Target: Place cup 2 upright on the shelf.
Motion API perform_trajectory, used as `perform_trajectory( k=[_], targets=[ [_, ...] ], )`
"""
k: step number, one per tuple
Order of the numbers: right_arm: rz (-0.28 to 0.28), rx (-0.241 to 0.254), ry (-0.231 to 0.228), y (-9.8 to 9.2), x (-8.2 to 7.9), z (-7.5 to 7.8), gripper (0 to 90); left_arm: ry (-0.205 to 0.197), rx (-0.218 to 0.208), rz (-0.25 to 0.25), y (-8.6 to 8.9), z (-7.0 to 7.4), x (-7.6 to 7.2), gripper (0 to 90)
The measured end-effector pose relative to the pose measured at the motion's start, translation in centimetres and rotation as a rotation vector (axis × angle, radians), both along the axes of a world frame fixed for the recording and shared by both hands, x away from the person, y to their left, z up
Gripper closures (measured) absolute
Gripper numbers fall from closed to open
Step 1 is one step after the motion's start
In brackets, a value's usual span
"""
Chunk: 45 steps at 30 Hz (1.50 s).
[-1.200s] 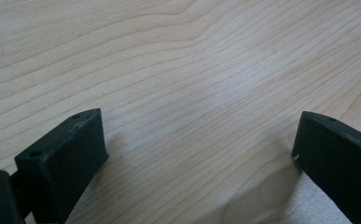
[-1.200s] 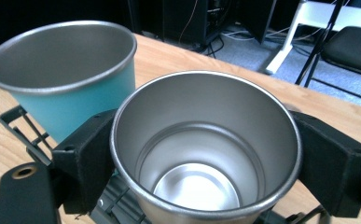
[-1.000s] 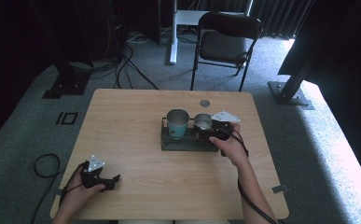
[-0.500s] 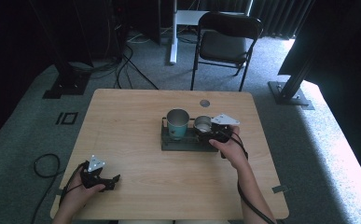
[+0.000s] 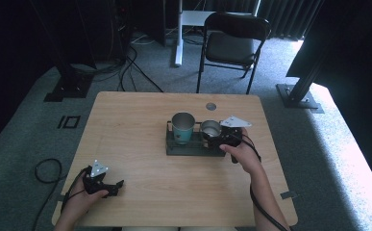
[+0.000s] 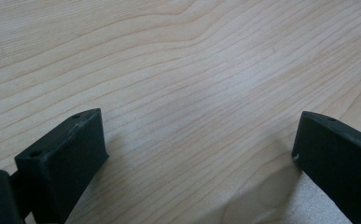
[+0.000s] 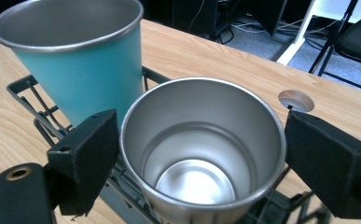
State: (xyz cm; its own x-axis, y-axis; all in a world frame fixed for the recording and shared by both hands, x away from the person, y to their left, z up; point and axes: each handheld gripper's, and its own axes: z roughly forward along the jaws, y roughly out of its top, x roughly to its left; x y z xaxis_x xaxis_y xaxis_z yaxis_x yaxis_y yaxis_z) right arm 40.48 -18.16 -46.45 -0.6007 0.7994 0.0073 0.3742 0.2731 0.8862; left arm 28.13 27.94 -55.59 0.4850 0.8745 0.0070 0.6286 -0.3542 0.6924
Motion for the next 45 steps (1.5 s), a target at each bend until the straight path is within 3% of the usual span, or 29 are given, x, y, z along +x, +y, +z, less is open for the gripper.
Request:
perform_trajectory(
  k=[9, 19, 32, 45],
  targets=[
    [0.01, 0.026, -0.041, -1.1, -0.6, 1.6, 11.5, 0.0, 0.0, 0.0, 0.0, 0.0, 0.0, 3.3],
    [0.022, 0.037, -0.037, -2.3, -1.4, 1.8, 11.5, 0.0, 0.0, 0.0, 0.0, 0.0, 0.0, 3.3],
    [-0.016, 0.035, -0.028, -4.9, -2.4, 1.3, 11.5, 0.0, 0.0, 0.0, 0.0, 0.0, 0.0, 3.3],
    [-0.057, 0.032, 0.003, -8.1, -3.8, -0.5, 11.5, -0.001, 0.001, 0.0, 0.0, 0.0, 0.0, 3.3]
  ],
)
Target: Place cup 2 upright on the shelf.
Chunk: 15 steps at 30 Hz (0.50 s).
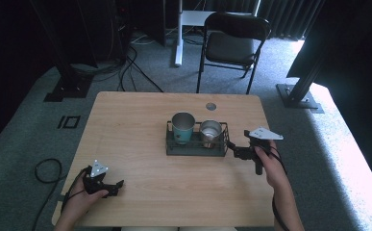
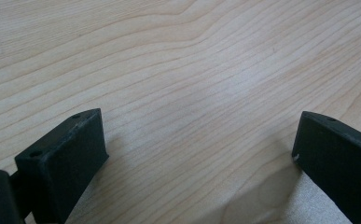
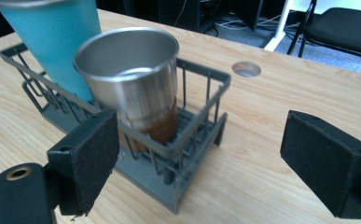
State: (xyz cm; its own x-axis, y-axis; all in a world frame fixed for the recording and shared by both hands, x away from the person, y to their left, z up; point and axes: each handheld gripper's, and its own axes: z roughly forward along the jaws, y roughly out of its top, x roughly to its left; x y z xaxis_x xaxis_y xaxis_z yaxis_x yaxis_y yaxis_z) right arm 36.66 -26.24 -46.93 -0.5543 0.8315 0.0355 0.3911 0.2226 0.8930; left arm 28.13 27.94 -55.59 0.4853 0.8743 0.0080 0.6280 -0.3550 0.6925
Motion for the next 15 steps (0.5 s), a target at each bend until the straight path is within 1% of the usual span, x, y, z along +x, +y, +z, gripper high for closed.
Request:
perform_trajectory(
  k=[8, 9, 12, 15],
  targets=[
    [-0.022, 0.009, 0.021, -1.2, -0.5, -1.1, 11.5, 0.0, -0.001, 0.0, 0.0, 0.0, 0.0, 3.3],
    [-0.023, 0.007, 0.029, -1.5, -0.7, -1.5, 11.5, 0.0, -0.001, 0.0, 0.0, 0.0, 0.0, 3.3],
    [-0.026, 0.0, 0.041, -2.0, -1.0, -2.2, 11.5, 0.0, -0.001, 0.0, 0.0, 0.0, 0.0, 3.3],
    [-0.041, -0.002, 0.061, -2.5, -1.3, -2.8, 11.5, 0.0, 0.0, 0.0, 0.0, 0.0, 0.0, 3.3]
  ],
)
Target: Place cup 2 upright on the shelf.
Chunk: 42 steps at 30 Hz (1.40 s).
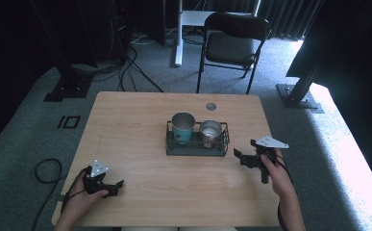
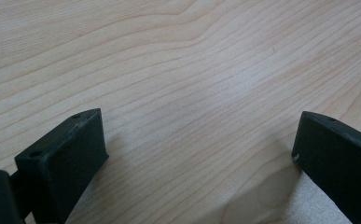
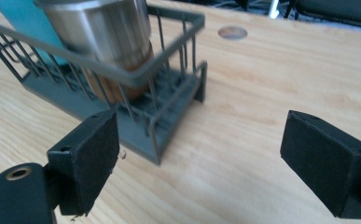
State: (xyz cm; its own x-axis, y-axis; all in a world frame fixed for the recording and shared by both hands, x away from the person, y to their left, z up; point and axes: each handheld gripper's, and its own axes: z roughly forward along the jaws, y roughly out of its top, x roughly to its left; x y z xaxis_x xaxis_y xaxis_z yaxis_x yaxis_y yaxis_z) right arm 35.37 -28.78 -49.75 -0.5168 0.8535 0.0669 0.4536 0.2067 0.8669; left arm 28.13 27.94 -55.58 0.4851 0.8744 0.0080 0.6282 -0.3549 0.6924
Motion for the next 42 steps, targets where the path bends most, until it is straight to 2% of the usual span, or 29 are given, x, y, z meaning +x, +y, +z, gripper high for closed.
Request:
perform_trajectory(
  k=[20, 25, 34, 42],
  targets=[
    [-0.103, -0.044, 0.077, -2.9, -1.9, -3.8, 11.5, 0.0, 0.0, -0.001, 0.0, 0.0, 0.0, 3.3],
    [-0.125, -0.057, 0.087, -3.3, -2.5, -4.3, 11.5, 0.0, 0.001, -0.001, 0.0, 0.0, 0.0, 3.3],
    [-0.162, -0.111, 0.111, -3.9, -3.7, -4.9, 11.5, 0.0, 0.001, -0.001, 0.0, 0.0, 0.0, 3.3],
    [-0.216, -0.117, 0.134, -4.2, -4.6, -5.4, 11.5, 0.0, 0.0, -0.001, 0.0, 0.0, 0.0, 3.3]
  ],
)
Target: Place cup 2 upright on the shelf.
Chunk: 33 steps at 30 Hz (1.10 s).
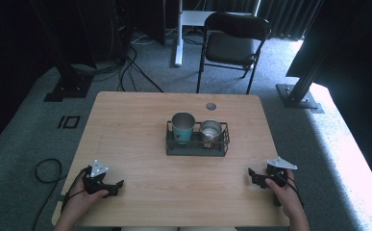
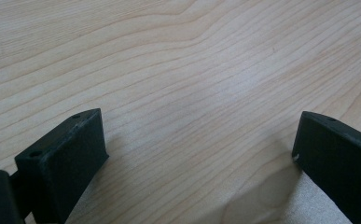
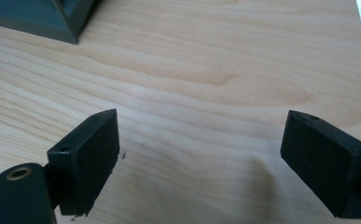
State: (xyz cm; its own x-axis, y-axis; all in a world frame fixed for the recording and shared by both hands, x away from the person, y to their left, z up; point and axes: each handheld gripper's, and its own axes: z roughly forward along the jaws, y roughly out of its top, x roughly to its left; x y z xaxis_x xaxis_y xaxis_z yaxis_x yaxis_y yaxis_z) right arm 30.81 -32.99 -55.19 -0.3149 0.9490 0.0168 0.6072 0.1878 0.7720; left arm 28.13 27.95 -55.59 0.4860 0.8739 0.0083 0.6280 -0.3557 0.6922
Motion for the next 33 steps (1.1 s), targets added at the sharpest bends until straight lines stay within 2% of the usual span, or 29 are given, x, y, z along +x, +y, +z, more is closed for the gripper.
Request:
perform_trajectory(
  k=[3, 7, 10, 18, 22, 33],
  targets=[
    [-0.034, 0.004, 0.012, -0.1, -0.3, -0.3, 11.5, 0.0, 0.0, 0.0, 0.0, 0.0, 0.0, 3.3],
    [-0.059, -0.023, 0.024, -0.2, -0.7, -0.4, 11.5, 0.0, 0.0, 0.0, 0.0, 0.0, 0.0, 3.3],
    [-0.067, -0.024, 0.023, -0.2, -1.0, -0.4, 11.5, 0.0, 0.0, 0.0, 0.0, 0.0, 0.0, 3.3],
    [-0.076, -0.031, 0.065, 0.0, -1.7, -0.6, 11.5, 0.0, 0.0, 0.0, 0.0, 0.0, 0.0, 3.3],
    [-0.107, -0.027, 0.067, 0.2, -1.8, -0.6, 11.4, 0.0, 0.0, 0.0, 0.0, 0.0, 0.0, 3.3],
    [-0.135, -0.025, 0.069, 0.3, -2.4, -0.6, 11.2, 0.0, 0.0, 0.0, 0.0, 0.0, 0.0, 3.3]
  ],
)
